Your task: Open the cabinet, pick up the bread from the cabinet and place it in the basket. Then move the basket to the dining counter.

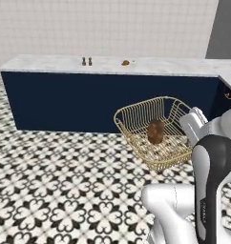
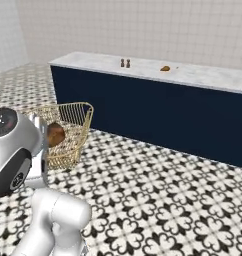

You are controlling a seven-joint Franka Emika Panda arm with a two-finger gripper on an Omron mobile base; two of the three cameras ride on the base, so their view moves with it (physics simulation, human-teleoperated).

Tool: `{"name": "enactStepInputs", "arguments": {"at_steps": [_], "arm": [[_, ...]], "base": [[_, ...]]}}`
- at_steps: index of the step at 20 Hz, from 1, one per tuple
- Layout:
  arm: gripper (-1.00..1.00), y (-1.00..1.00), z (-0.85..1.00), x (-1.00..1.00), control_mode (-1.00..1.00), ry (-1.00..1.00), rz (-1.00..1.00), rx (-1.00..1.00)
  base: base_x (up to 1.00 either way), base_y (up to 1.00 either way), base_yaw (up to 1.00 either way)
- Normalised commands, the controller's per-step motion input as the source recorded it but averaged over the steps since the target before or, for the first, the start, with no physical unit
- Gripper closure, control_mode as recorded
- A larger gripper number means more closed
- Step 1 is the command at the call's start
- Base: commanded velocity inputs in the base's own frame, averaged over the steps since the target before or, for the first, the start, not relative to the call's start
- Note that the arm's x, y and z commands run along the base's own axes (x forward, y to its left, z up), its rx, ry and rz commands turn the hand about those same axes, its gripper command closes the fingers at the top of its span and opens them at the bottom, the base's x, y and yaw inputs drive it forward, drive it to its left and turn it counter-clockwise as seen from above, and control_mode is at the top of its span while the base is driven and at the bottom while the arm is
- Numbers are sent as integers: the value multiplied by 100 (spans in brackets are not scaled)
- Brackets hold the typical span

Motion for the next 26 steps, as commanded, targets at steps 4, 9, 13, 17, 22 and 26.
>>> {"name": "enactStepInputs", "arguments": {"at_steps": [4, 9, 13, 17, 22, 26], "arm": [[100, 0, 0, 0, 100, 0, 0, 0], [100, 0, 0, 0, 100, 0, 0, 0], [100, 0, 0, 0, 100, 0, 0, 0], [100, 0, 0, 0, 100, 0, 0, 0], [100, 0, 0, 0, 100, 0, 0, 0], [100, 0, 0, 0, 100, 0, 0, 0]], "base": [[100, -42, -6], [100, -54, -28], [95, -4, -55], [100, -7, -33], [100, -4, 1], [100, -33, 18]]}}
